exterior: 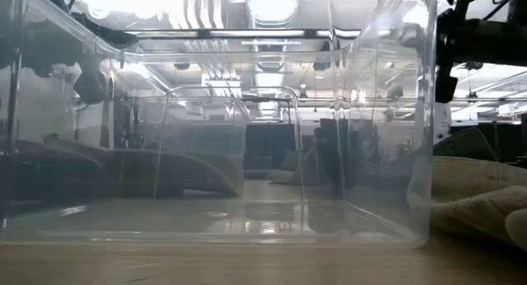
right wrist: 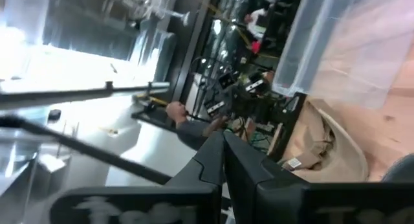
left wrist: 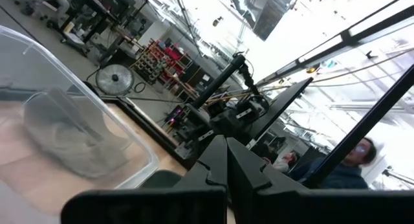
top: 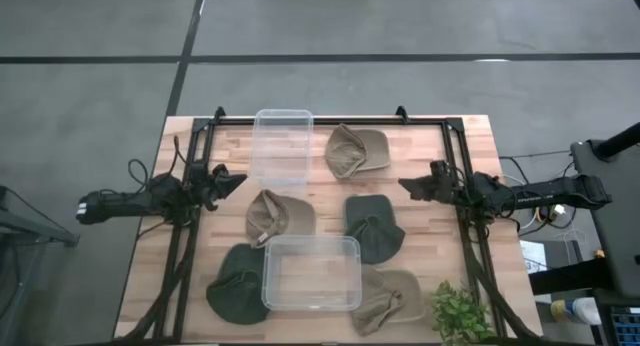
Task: Pick & Place hat
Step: Put the top blue cap into the bottom transparent bin
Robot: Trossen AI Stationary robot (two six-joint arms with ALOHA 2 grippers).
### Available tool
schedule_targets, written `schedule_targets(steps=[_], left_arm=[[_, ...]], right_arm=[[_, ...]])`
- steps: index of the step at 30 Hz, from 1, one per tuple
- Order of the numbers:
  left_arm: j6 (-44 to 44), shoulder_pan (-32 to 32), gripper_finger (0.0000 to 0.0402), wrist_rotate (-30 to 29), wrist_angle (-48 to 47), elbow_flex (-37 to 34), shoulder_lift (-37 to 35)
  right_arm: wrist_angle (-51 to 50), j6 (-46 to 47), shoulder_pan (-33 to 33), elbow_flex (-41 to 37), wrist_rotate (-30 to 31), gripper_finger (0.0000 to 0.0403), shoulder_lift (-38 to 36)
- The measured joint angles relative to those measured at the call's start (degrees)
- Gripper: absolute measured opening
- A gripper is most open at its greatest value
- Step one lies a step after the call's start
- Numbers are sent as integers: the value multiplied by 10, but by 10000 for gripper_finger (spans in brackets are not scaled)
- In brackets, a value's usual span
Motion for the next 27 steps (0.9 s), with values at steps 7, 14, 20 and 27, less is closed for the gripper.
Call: schedule_targets(steps=[7, 14, 20, 27], left_arm=[[-41, 0, 0, 0, 4, 0, 0], [-45, 0, 0, 0, 4, 0, 0], [-57, 0, 0, -4, 7, 0, 0], [-57, 0, 0, -4, 7, 0, 0]], right_arm=[[-182, -42, -11, 122, 27, 71, 20], [-499, -83, -35, 290, 12, 170, 73], [-711, -74, -69, 390, 0, 225, 132], [-817, -76, -88, 438, -36, 221, 213]])
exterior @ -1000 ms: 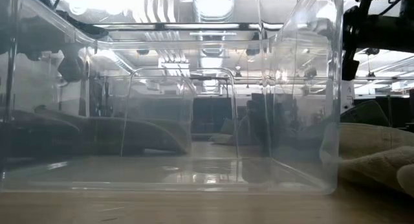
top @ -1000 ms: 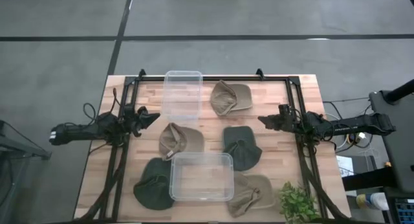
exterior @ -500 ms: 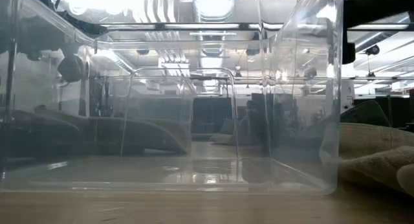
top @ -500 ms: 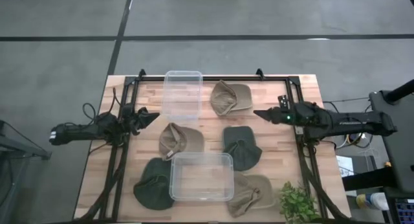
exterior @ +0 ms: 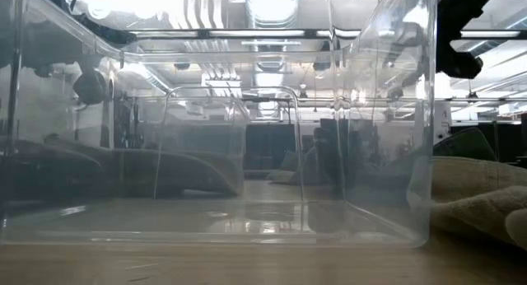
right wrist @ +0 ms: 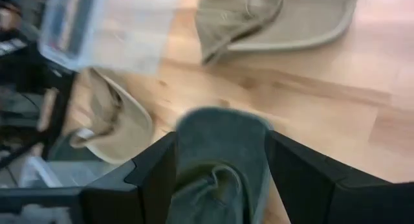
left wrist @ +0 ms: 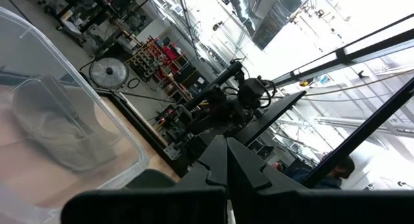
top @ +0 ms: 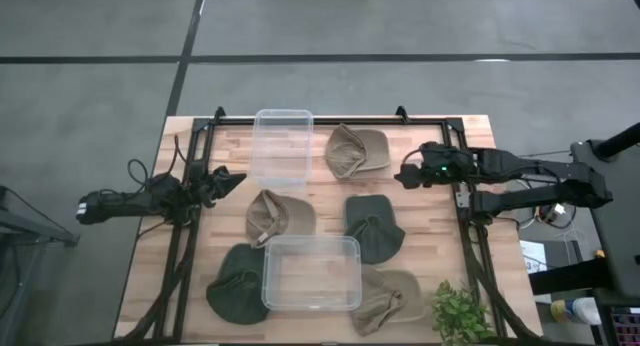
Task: Pick & Place hat
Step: Put the top blue cap into the bottom transparent bin
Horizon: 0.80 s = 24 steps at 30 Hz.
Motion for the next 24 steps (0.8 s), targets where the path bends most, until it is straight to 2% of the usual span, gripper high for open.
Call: schedule_targets(steps=[7, 24], left_arm=[[-26, 0, 0, 0, -1, -1, 0], [-30, 0, 0, 0, -1, -2, 1]], right_arm=[[-1, -15, -10, -1, -84, 215, 83], [-12, -82, -10, -2, -118, 215, 243]])
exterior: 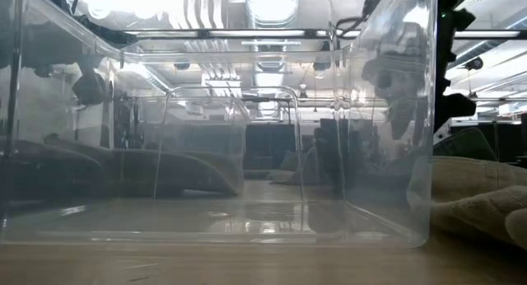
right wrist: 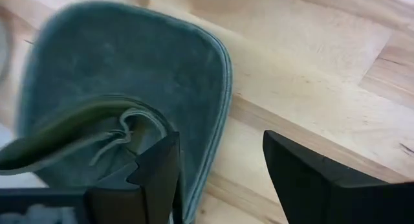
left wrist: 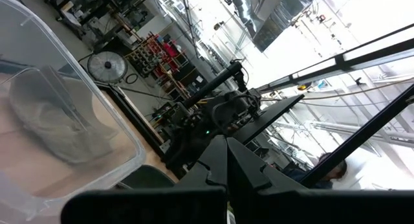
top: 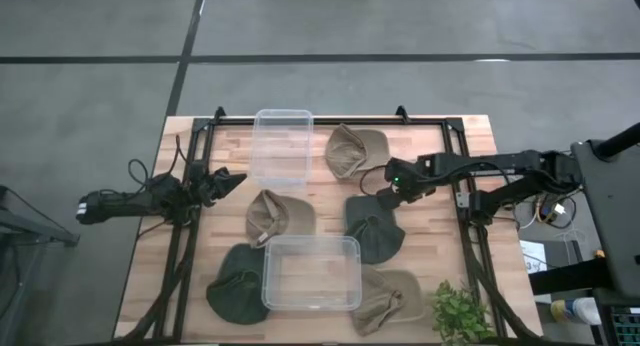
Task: Pick & Place hat
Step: Put the top blue cap into the bottom transparent bin
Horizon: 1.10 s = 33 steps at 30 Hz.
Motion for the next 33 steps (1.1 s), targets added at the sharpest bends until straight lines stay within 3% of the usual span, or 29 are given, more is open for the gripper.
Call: schedule_targets(steps=[9, 17, 21, 28, 33], left_arm=[[0, 0, 0, -1, 0, 0, 0], [-1, 0, 0, -1, 0, 0, 0], [-4, 0, 0, -1, 0, 0, 0], [-5, 0, 0, -1, 0, 0, 0], [-10, 0, 0, -2, 0, 0, 0]], right_arm=[[21, -30, 0, 0, -35, 214, 75], [53, -40, 0, 0, -35, 202, 80], [67, -37, 0, 0, -35, 157, 76], [69, -57, 0, 4, -34, 30, 75], [66, -73, 0, 18, -31, 16, 75]])
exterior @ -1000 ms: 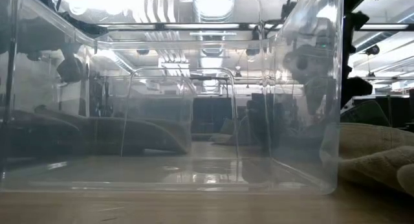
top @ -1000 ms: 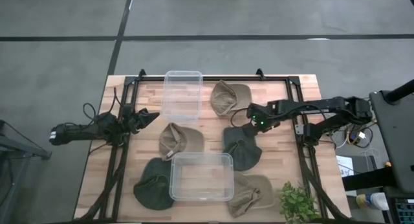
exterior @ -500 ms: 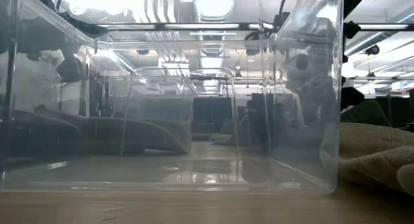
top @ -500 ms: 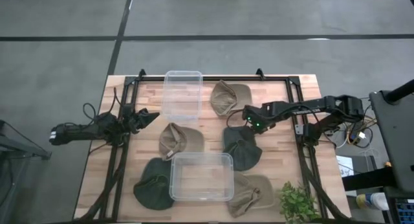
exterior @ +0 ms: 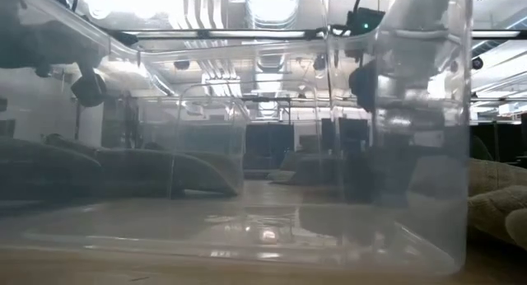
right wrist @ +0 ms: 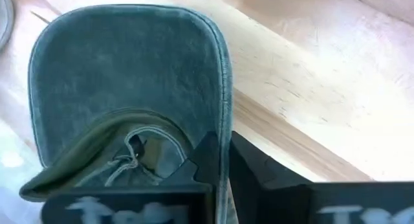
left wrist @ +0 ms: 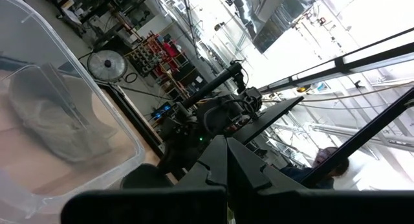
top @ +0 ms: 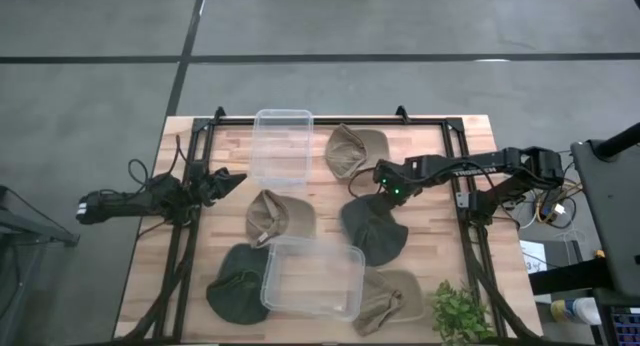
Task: Pick & Place hat
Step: Put the top blue cap into the bottom transparent bin
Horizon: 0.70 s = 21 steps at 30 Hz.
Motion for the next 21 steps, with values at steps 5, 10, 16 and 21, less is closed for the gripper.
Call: schedule_targets(steps=[5, 10, 16, 21], left_arm=[[0, 0, 0, 0, 0, 0, 0], [0, 0, 0, 0, 0, 0, 0], [0, 0, 0, 0, 0, 0, 0], [0, 0, 0, 0, 0, 0, 0]], right_arm=[[-32, -29, 0, 38, 8, 14, 0], [-116, -74, 0, 109, 51, 13, 0], [-185, -129, -13, 206, 69, 13, 0], [-267, -172, -22, 292, 106, 12, 0]])
